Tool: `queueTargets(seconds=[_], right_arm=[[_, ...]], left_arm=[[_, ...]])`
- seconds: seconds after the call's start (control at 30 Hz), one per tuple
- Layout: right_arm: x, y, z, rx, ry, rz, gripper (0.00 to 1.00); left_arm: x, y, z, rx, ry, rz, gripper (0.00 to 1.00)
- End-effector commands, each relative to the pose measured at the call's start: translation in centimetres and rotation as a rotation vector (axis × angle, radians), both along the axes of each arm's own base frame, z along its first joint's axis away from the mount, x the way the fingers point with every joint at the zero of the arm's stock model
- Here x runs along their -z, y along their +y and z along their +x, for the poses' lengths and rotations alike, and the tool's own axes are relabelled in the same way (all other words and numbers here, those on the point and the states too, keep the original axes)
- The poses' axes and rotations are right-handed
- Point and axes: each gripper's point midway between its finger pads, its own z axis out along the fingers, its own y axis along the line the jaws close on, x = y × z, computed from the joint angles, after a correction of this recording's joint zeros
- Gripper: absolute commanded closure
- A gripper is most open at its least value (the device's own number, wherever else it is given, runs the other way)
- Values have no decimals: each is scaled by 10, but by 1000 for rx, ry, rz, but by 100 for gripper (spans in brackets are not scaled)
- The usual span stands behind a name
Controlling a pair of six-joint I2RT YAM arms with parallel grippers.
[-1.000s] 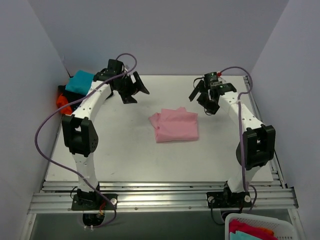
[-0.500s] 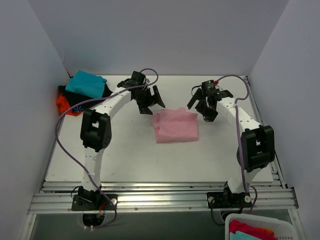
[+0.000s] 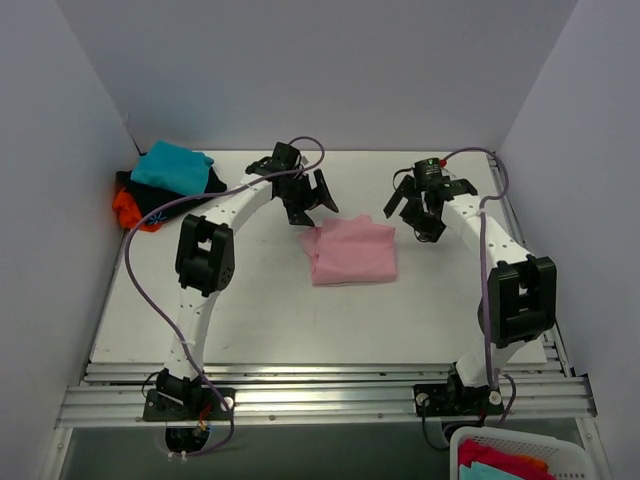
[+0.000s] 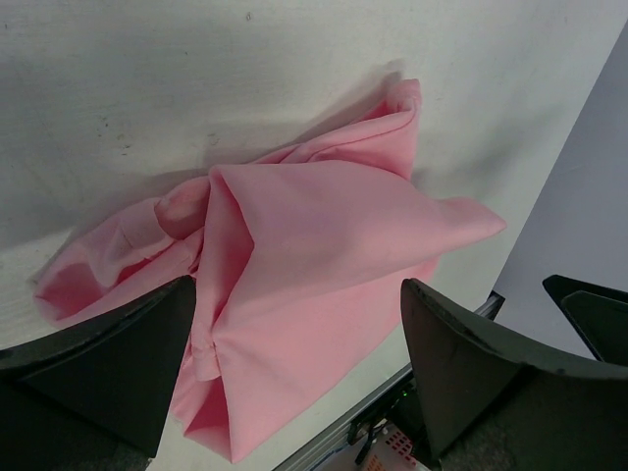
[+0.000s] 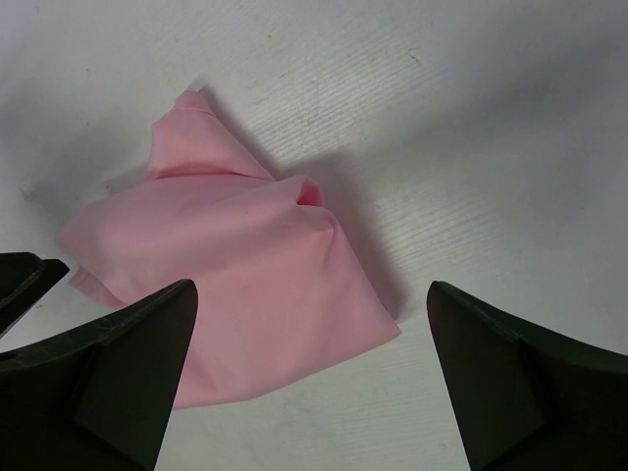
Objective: Fold and stack the t-shirts
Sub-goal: Fold the tshirt
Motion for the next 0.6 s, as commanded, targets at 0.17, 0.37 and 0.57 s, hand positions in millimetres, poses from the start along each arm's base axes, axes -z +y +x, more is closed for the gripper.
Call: queueTargets(seconds=[0.17,0.37,0.57], right_arm=[[-14,-21,-15,5,-1,-36,1],[-8,-31,-21,19,17,-40,1],[2,-47,-23,33,40,-53,2]], left_arm=[[6,-14,10,11,-24,-44,6],[15,-21,17,5,-8,-56,6],[16,-26,22,-4,-11,-72,15]])
